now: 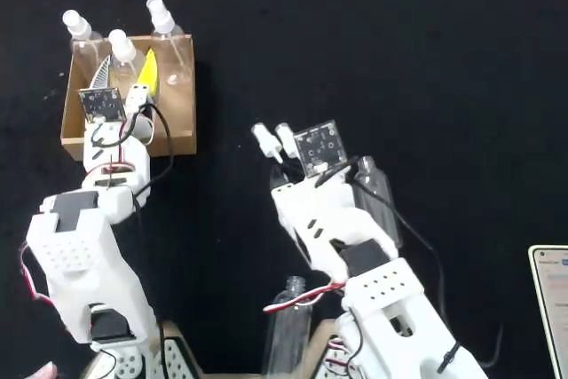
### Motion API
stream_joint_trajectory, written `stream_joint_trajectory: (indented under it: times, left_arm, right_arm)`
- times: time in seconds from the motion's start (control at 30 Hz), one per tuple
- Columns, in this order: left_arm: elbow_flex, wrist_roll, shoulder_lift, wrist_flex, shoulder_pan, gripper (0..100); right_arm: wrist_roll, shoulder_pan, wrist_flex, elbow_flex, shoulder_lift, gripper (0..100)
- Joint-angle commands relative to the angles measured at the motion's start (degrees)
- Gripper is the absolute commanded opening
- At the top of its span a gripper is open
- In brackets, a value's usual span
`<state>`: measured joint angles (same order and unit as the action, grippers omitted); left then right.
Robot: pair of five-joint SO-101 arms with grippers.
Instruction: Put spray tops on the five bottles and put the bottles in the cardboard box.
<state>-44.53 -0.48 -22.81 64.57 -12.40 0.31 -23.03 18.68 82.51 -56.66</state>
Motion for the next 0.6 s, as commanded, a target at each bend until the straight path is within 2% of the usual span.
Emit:
stream_joint_trajectory:
  times: [0.0,0.47,0.57]
  left_arm:
    - [4.6,0.4,-0.9,1.2,-0.6,19]
    - [6.5,0.5,-1.7,1.1,-0.1,19]
    - [8.7,0.5,-1.7,-4.9,-0.6,19]
  right_arm:
    - [0.4,-0.3,-1.6,-0.6,-0.8,3.4]
    - [0.4,-0.3,-1.6,-0.6,-0.8,3.4]
    - [0.4,-0.3,-1.6,-0.6,-0.8,3.4]
